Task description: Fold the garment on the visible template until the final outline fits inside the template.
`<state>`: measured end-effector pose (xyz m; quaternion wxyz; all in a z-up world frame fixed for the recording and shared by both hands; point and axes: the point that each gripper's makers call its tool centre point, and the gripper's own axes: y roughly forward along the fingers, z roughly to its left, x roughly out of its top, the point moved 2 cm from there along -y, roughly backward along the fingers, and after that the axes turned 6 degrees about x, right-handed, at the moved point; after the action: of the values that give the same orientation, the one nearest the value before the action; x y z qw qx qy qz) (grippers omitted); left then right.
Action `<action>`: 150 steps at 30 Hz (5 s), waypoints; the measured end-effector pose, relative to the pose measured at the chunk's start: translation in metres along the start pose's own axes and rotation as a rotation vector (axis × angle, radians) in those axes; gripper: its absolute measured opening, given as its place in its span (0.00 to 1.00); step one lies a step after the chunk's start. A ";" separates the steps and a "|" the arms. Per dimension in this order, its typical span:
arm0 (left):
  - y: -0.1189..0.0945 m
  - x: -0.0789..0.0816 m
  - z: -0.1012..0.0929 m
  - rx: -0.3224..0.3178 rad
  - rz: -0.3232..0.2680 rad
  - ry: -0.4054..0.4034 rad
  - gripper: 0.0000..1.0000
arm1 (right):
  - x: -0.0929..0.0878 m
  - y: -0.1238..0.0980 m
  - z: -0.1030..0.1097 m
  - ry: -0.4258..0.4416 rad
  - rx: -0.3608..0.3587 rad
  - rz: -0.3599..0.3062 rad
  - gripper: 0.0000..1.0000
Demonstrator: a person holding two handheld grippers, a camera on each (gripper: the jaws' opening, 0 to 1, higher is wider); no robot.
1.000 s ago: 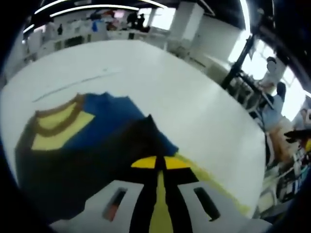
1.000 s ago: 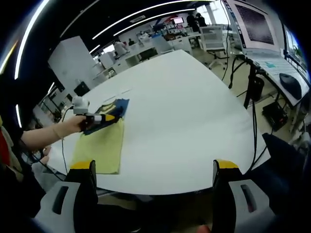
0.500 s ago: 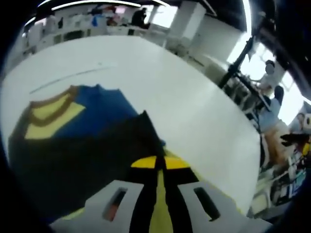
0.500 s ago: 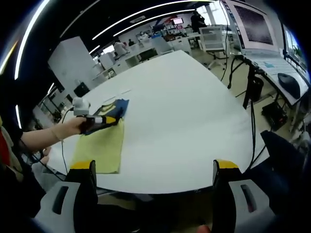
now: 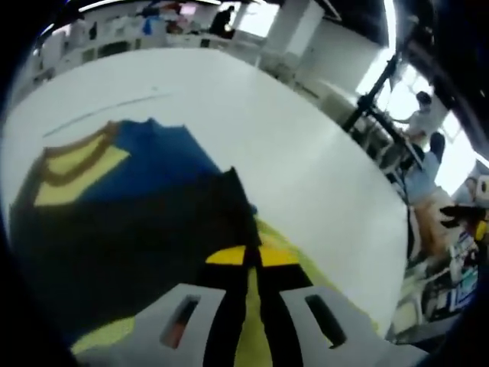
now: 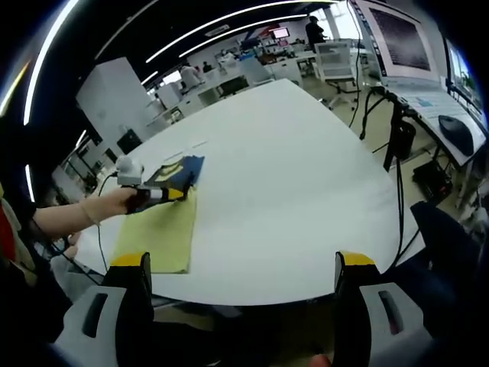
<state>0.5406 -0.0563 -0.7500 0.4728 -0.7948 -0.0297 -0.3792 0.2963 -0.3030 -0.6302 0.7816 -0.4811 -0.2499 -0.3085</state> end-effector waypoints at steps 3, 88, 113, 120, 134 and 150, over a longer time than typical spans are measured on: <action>0.001 -0.002 0.000 0.001 0.005 -0.002 0.01 | 0.000 -0.001 0.000 -0.001 -0.003 0.001 1.00; -0.302 -0.094 0.066 0.158 -0.206 -0.073 0.89 | 0.029 0.053 0.148 -0.287 0.323 0.002 1.00; -0.369 -0.141 0.100 0.238 -0.226 -0.166 0.99 | 0.011 0.046 0.147 -0.298 0.312 0.039 1.00; -0.368 -0.147 0.101 0.238 -0.209 -0.178 0.99 | 0.009 0.046 0.142 -0.290 0.308 0.041 1.00; -0.363 -0.150 0.101 0.236 -0.190 -0.175 0.99 | 0.008 0.053 0.136 -0.285 0.312 0.050 1.00; -0.334 -0.173 0.098 0.204 -0.123 -0.183 0.72 | -0.012 0.079 0.129 -0.389 0.257 0.138 0.81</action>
<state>0.3379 0.2576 -0.6414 0.5224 -0.7705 -0.1599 -0.3283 0.3336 -0.1560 -0.6327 0.7929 -0.4440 -0.3993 -0.1215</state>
